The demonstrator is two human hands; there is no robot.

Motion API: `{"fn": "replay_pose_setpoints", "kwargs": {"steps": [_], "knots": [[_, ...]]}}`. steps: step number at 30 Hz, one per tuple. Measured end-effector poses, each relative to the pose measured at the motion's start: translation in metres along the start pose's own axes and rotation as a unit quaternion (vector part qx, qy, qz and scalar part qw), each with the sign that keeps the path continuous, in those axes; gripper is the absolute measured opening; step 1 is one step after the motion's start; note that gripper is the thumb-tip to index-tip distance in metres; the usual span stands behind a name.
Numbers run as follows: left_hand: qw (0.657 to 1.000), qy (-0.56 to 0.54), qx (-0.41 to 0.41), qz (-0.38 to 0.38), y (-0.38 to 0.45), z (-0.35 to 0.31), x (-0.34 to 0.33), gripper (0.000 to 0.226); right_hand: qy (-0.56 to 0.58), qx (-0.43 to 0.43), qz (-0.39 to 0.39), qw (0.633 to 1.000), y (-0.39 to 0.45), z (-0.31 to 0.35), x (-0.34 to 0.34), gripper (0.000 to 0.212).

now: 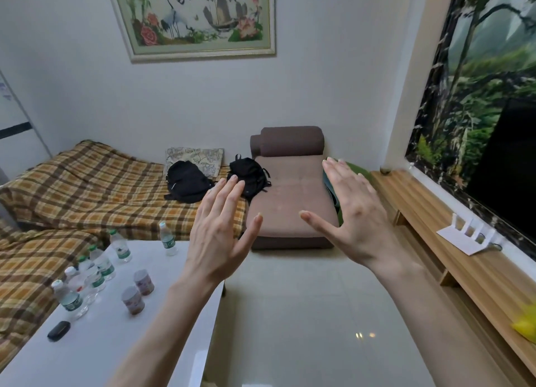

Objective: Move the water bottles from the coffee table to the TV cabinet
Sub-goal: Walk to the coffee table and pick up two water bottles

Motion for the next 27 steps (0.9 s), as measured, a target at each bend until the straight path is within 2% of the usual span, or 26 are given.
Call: {"fn": "replay_pose_setpoints", "kwargs": {"steps": [10,20,27], "knots": [[1.0,0.03,0.007,0.003,0.129,0.04,-0.123,0.07,0.022,0.018,-0.001,1.0,0.124,-0.121,-0.096,0.094],[0.997,0.065,0.041,-0.013,0.2,0.12,-0.199,0.07,0.056,0.054,0.016,0.997,0.226,-0.166,-0.19,0.095],[0.993,0.059,0.096,-0.035,0.246,0.198,-0.262,0.071,0.068,0.071,0.046,0.994,0.291,-0.2,-0.274,0.094]]}}
Point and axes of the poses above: each hand's wrist, its own y-axis towards the middle knuckle, its own x-axis out of the back of the hand, z = x × y, the point moved 8 cm from there along y, towards the middle knuckle, and after that the axes turned 6 degrees about -z, right-handed, at the moved point
